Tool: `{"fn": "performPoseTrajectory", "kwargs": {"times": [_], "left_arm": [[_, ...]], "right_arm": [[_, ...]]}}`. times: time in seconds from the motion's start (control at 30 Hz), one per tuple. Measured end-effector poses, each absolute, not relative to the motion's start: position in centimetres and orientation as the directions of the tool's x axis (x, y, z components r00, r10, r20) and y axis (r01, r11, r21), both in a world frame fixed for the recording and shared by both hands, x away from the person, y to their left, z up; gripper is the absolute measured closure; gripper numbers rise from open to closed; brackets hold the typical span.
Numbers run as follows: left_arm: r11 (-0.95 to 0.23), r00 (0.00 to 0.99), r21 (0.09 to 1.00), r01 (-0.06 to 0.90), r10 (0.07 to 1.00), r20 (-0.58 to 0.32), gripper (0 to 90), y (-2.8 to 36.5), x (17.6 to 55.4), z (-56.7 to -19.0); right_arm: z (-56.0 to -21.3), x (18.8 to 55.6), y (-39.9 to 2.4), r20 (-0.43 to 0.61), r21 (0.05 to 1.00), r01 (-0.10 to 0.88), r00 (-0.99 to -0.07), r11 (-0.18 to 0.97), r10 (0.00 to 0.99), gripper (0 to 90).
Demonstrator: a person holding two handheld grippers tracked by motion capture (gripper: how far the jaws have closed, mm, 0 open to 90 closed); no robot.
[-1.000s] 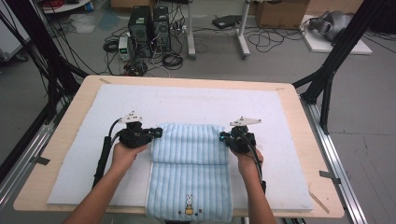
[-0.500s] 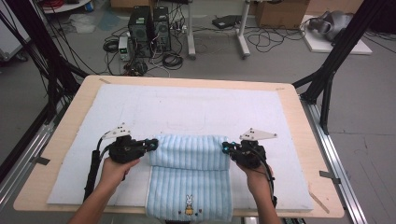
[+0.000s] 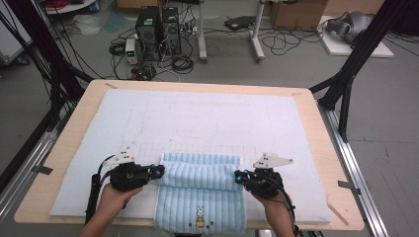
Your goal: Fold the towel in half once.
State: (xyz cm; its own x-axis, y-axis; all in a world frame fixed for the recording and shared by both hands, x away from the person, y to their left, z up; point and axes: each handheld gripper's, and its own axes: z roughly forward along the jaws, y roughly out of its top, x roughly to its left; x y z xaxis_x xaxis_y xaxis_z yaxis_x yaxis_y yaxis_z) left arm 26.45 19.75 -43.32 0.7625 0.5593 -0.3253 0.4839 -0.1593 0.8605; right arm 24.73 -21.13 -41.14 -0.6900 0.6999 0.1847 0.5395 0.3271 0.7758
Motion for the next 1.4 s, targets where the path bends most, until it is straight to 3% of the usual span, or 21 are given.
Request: {"fn": "performPoseTrajectory", "kwargs": {"times": [0.13,0.17,0.23,0.27,0.43,0.63,0.8,0.83,0.9,0.97,1.07,1.4], "left_arm": [[-0.210,0.770,0.840,0.500,0.552,-0.320,80.6,19.5,26.2,-43.9],[-0.209,0.761,0.830,0.516,0.557,-0.333,74.6,19.4,26.3,-44.0],[-0.198,0.739,0.824,0.531,0.584,-0.336,54.3,19.5,26.5,-43.9],[-0.178,0.728,0.830,0.528,0.599,-0.334,49.8,19.7,26.7,-43.8],[-0.121,0.689,0.847,0.517,0.645,-0.329,44.7,20.5,28.0,-43.3],[-0.105,0.645,0.835,0.541,0.689,-0.331,50.7,20.7,30.2,-43.7],[-0.118,0.619,0.804,0.583,0.705,-0.346,53.1,19.8,31.6,-44.4],[-0.124,0.610,0.795,0.594,0.714,-0.345,53.2,19.7,31.7,-44.6],[-0.149,0.609,0.774,0.615,0.714,-0.347,54.2,19.4,31.9,-45.1],[-0.189,0.629,0.771,0.609,0.707,-0.324,61.7,19.1,31.8,-45.3],[-0.227,0.663,0.791,0.568,0.696,-0.276,86.6,18.6,31.4,-45.2],[-0.088,0.605,0.812,0.577,0.714,-0.353,87.4,19.1,32.3,-44.9]], "right_arm": [[-42.3,24.5,-21.2,0.179,0.744,0.566,-0.681,0.356,0.710,83.2],[-42.5,24.6,-21.2,0.177,0.739,0.571,-0.676,0.357,0.715,78.8],[-42.6,24.9,-21.4,0.195,0.745,0.584,-0.654,0.323,0.731,69.1],[-42.5,25.0,-21.5,0.198,0.750,0.586,-0.642,0.307,0.741,64.0],[-41.8,26.1,-22.1,0.172,0.788,0.569,-0.570,0.235,0.804,62.5],[-42.8,28.1,-21.6,0.128,0.760,0.602,-0.508,0.245,0.852,63.5],[-43.5,29.5,-20.9,0.166,0.717,0.659,-0.477,0.226,0.863,57.2],[-43.7,29.6,-20.8,0.169,0.709,0.669,-0.469,0.224,0.867,59.2],[-43.8,29.6,-20.5,0.174,0.699,0.673,-0.488,0.242,0.855,72.7],[-43.6,29.4,-20.2,0.133,0.715,0.643,-0.511,0.275,0.849,81.7],[-43.4,29.4,-20.0,0.112,0.731,0.623,-0.512,0.278,0.852,84.3],[-43.4,30.6,-20.2,0.113,0.748,0.622,-0.464,0.232,0.879,83.4]]}}
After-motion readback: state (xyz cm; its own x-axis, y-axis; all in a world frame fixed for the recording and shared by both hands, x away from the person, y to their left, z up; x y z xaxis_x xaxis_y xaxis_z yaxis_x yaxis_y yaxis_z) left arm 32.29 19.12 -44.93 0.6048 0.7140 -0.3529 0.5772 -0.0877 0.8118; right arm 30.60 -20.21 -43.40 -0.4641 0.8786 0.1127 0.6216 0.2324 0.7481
